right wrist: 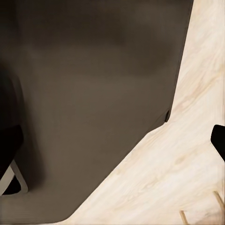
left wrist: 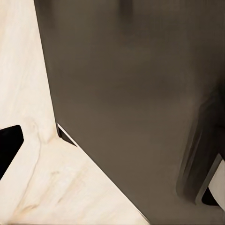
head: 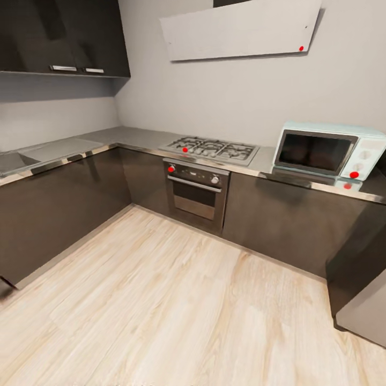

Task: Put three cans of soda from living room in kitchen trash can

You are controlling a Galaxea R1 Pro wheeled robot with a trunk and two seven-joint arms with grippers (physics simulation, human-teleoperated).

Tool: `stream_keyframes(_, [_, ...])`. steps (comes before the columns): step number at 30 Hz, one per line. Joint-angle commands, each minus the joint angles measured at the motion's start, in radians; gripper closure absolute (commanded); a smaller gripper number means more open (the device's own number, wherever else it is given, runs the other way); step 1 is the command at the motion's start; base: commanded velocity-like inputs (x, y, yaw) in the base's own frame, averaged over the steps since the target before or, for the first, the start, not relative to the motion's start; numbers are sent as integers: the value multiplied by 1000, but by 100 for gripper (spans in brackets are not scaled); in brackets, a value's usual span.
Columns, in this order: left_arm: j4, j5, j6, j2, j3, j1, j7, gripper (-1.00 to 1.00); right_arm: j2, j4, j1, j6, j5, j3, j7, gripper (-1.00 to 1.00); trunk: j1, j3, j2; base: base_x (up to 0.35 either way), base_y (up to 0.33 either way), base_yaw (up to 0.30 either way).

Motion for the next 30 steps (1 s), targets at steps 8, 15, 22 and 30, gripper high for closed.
stream_keyframes(8, [0,0,0,0,0,0,-1,-100,1,-26,0,1,1,0,-1,-100,0,-9,0,0,0,225])
stream_keyframes(15, [-24,2,3,2,1,-7,-25,-100,12,-111,0,3,3,0,-10,-100,0,-17,0,0,0,225])
stream_keyframes(22, [-55,2,13,3,0,-18,-37,-100,31,-186,-3,9,4,3,-29,-100,0,-25,0,0,0,225])
stream_keyframes(30, [-134,1,152,3,1,-94,-42,-100,41,-380,-12,118,4,4,-33,-100,0,-33,0,0,0,225])
